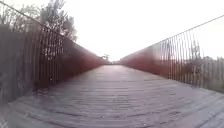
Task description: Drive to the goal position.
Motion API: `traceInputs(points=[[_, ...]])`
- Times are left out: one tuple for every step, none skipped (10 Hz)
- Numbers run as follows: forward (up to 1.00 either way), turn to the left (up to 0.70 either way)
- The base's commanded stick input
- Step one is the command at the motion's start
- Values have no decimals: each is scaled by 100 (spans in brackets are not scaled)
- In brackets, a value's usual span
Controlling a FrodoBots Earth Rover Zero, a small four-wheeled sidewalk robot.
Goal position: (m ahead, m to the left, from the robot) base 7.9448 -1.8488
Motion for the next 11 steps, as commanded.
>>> traceInputs(points=[[70, -35], [70, -35], [70, -35], [70, -28], [70, -16], [70, -5], [70, 0], [70, 0], [70, 0], [70, 0], [70, 0]])
